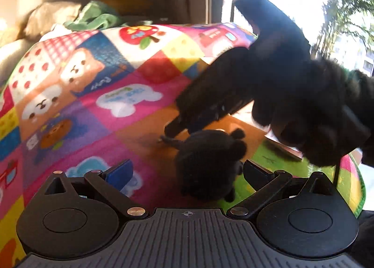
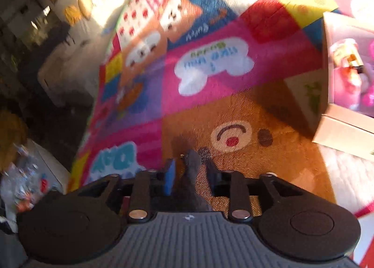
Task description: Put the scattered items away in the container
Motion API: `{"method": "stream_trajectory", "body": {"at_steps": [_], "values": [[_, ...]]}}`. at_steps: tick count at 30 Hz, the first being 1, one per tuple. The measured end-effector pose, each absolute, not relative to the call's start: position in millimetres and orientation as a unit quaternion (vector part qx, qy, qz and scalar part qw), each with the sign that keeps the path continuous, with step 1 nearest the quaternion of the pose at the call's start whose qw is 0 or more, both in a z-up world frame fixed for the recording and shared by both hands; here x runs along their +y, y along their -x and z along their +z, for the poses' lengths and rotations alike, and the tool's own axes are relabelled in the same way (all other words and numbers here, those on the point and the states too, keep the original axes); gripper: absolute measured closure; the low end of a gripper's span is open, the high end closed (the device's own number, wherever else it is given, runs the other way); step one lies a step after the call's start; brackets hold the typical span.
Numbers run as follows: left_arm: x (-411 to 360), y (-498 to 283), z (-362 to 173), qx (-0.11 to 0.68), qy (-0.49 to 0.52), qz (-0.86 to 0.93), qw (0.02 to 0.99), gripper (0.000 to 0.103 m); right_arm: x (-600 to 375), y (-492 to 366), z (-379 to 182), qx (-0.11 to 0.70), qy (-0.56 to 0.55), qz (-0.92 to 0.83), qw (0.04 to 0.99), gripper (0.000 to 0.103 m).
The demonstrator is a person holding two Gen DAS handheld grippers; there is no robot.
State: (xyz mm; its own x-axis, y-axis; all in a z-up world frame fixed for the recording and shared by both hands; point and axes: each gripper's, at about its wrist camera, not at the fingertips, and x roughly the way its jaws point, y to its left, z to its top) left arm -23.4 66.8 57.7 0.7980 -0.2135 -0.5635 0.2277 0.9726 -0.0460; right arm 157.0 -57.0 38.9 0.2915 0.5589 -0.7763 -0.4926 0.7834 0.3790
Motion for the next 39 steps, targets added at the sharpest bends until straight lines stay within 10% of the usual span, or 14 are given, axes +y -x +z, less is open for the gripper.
{"method": "stream_trajectory", "body": {"at_steps": [5,7,28,31,33,35,39], "values": [[83.8,17.5,52.0,0.306,0.007,-0.11,0.946,0.0,-21.0,-157.2,24.5,0.476,0.049,0.315,0.819,0.063],[88.0,19.2,51.8,0.309,0.017,-0.114,0.944,0.0,-10.3,-150.3,24.5,0.463,0.088,0.328,0.819,0.09],[10.3,17.8,51.1,0.32,-0.058,-0.22,0.92,0.0,-172.6,-49.7,99.4,0.334,-0.057,0.333,0.88,0.09],[-9.1,8.7,39.9,0.333,-0.077,-0.217,0.914,0.0,-193.4,-43.0,94.9,0.319,-0.063,0.307,0.894,0.084],[-19.3,5.3,31.5,0.339,-0.1,-0.208,0.912,0.0,-205.0,-36.9,89.5,0.295,-0.043,0.269,0.916,0.036],[-23.1,3.0,25.8,0.345,-0.107,-0.21,0.909,0.0,-213.8,-29.4,78.9,0.269,-0.014,0.228,0.936,0.01],[-20.6,-6.2,23.0,0.342,-0.082,-0.213,0.912,0.0,-229.8,-38.4,45.0,0.305,-0.008,0.209,0.929,0.008]]}}
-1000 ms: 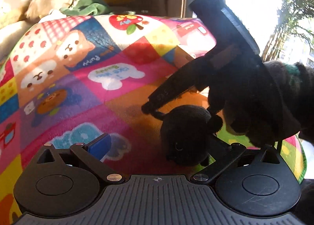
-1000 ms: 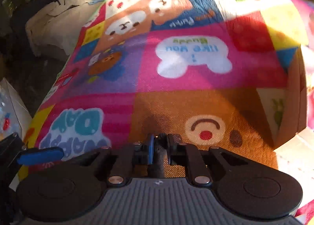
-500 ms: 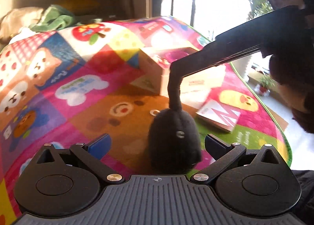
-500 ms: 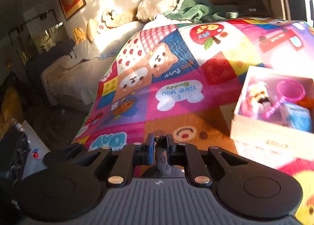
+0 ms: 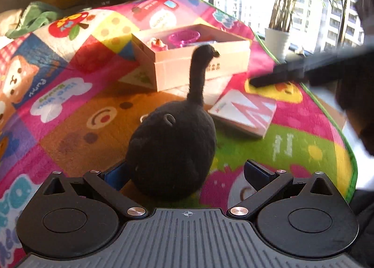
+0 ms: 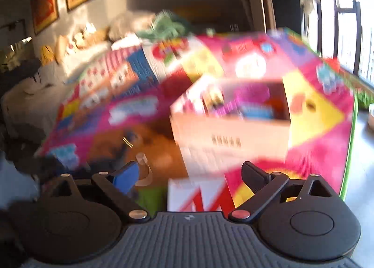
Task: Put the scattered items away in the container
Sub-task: 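Carry the black plush with the left gripper while the right carries the booklet toward the box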
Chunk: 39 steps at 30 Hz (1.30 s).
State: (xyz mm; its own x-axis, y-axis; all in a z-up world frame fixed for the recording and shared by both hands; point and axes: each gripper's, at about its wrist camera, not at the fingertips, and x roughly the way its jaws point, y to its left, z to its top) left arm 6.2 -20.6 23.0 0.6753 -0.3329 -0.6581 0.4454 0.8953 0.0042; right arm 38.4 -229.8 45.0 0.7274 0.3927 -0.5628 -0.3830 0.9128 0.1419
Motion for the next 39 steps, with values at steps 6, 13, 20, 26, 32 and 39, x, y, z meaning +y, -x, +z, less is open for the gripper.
{"method": "stream_trajectory", "body": {"at_steps": [6,13,20,26,32,39], "values": [[-22.2,-12.2,20.0,0.334,-0.092,-0.219,0.912,0.0,-232.3,-58.6,0.7,0.352,-0.026,0.199,0.914,0.007],[-13.2,-14.5,8.2,0.33,-0.105,-0.206,0.915,0.0,-204.6,-45.4,-11.2,0.325,0.069,0.181,0.925,0.021],[6.6,-10.8,4.8,0.32,-0.087,-0.208,0.92,0.0,-224.3,-38.6,-13.8,0.321,0.031,0.132,0.937,0.021],[12.1,-9.9,6.8,0.316,-0.102,-0.175,0.927,0.0,-215.1,-41.6,-15.9,0.322,0.034,0.124,0.938,0.008],[17.4,-10.9,9.7,0.289,-0.185,-0.129,0.93,0.0,-217.0,-42.6,-16.0,0.326,0.025,0.13,0.936,0.001],[38.5,-13.8,14.7,0.324,-0.121,-0.145,0.927,0.0,-215.5,-43.6,-16.6,0.331,0.031,0.128,0.934,0.0]]}}
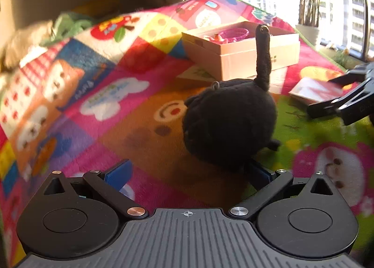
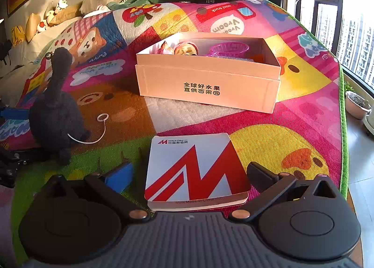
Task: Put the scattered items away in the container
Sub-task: 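Carry the black plush with the left gripper while the right carries the booklet toward the box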
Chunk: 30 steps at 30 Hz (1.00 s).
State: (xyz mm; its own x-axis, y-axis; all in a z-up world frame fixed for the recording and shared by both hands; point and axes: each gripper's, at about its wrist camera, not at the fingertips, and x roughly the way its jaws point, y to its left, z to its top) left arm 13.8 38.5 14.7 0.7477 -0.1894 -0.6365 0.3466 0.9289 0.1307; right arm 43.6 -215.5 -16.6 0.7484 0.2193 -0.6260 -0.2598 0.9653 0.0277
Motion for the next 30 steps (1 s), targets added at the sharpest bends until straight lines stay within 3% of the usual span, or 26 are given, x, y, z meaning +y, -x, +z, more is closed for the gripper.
{"method": "stream_trajectory", "body": {"at_steps": [6,16,30], "values": [[35.0,-19.6,32.5,0.326,0.003,-0.178,0.928,0.0,-215.5,-43.5,-16.5,0.331,0.03,0.128,0.934,0.0],[-16.2,-40.8,14.4,0.326,-0.092,-0.132,0.932,0.0,-216.4,-48.2,-14.8,0.348,0.028,0.133,0.928,0.0],[-5.9,-47.9,3.6,0.342,-0.053,-0.127,0.93,0.0,-221.6,-45.4,1.3,0.335,0.022,0.151,0.93,0.0]]}}
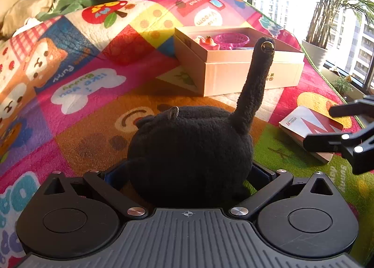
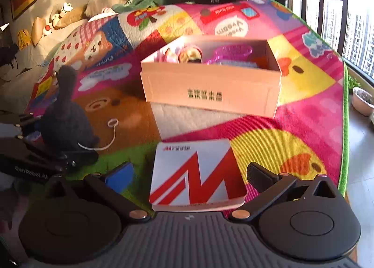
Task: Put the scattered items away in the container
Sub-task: 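Carry the black plush with the left gripper while the right carries the booklet toward the box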
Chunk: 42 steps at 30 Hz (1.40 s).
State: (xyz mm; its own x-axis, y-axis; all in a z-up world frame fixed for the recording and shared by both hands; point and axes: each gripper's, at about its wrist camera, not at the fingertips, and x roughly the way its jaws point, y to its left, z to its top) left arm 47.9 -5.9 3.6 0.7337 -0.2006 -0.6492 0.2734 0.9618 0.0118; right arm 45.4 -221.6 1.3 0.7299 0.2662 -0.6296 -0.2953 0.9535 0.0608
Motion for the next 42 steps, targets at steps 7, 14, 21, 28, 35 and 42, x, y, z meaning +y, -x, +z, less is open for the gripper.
{"method": "stream_trajectory", "body": {"at_steps": [7,14,21,28,35,42], "values": [[-3.3,-47.1,3.6,0.339,-0.045,-0.128,0.931,0.0,-211.3,-75.3,-4.0,0.367,0.04,0.156,0.916,0.005],[-1.0,-37.5,10.8,0.306,-0.038,-0.124,0.943,0.0,-207.3,-58.6,-3.7,0.358,0.054,0.168,0.917,0.023],[-4.6,-41.6,22.7,0.309,-0.028,-0.147,0.939,0.0,-222.9,-35.5,3.2,0.341,0.041,0.14,0.929,0.023],[-4.6,-53.9,11.3,0.332,-0.033,-0.129,0.934,0.001,-230.3,-21.3,16.3,0.318,0.029,0.127,0.939,0.023],[-5.9,-33.7,21.6,0.31,-0.043,-0.144,0.939,0.012,-237.0,-13.9,34.9,0.289,0.008,0.122,0.949,0.023],[-15.3,-18.4,84.8,0.225,-0.043,-0.173,0.958,0.012,-250.3,8.8,88.4,0.192,-0.016,0.098,0.976,0.023]]}}
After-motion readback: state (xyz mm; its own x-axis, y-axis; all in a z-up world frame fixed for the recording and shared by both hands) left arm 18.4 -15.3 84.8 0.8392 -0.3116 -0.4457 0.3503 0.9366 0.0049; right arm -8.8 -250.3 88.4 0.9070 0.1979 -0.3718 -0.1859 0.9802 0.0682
